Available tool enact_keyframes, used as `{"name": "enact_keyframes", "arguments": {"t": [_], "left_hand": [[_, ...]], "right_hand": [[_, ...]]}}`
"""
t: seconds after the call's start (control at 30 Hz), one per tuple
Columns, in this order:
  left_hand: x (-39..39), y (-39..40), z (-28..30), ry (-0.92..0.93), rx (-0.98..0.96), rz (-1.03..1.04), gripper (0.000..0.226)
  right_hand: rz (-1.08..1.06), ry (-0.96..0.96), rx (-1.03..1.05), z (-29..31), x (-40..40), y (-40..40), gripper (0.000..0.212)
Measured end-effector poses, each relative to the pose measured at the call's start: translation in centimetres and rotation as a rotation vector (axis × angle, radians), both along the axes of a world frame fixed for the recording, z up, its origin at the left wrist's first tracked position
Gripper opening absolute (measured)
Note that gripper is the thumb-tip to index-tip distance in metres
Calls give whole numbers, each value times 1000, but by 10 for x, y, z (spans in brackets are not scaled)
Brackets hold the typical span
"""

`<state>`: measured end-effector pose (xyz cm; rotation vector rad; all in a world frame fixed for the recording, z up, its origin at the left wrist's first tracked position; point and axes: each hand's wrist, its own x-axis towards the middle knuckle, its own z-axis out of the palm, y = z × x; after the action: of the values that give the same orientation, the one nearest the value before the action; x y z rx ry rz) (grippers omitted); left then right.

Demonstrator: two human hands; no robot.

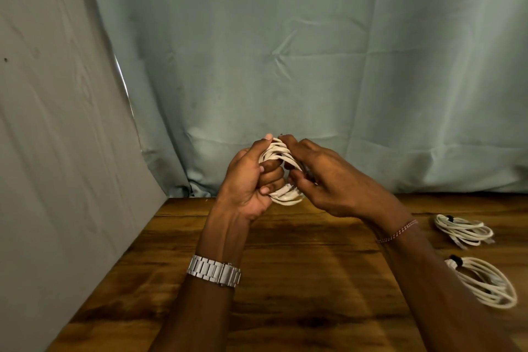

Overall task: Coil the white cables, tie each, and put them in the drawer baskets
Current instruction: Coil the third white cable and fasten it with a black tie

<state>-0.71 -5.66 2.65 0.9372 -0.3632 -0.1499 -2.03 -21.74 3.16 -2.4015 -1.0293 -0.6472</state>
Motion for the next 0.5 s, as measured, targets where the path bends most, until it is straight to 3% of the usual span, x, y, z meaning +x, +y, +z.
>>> {"name": "enact_keyframes", "arguments": {"t": [0.13,0.3,0.43,0.5], "left_hand": [[-1,1,0,-11,11,-7,33],[-3,0,0,-9,-34,-57,27],[-1,0,-1,23,-9,-94,24],[-1,-1,0,8,66,-3,29]], "right_hand": [[85,31,123,-5,3,2,52],[183,292,329,-4,4,-11,53],[172,366,280,-3,4,-13,55],[168,354,213,-3,2,-12,59]]}}
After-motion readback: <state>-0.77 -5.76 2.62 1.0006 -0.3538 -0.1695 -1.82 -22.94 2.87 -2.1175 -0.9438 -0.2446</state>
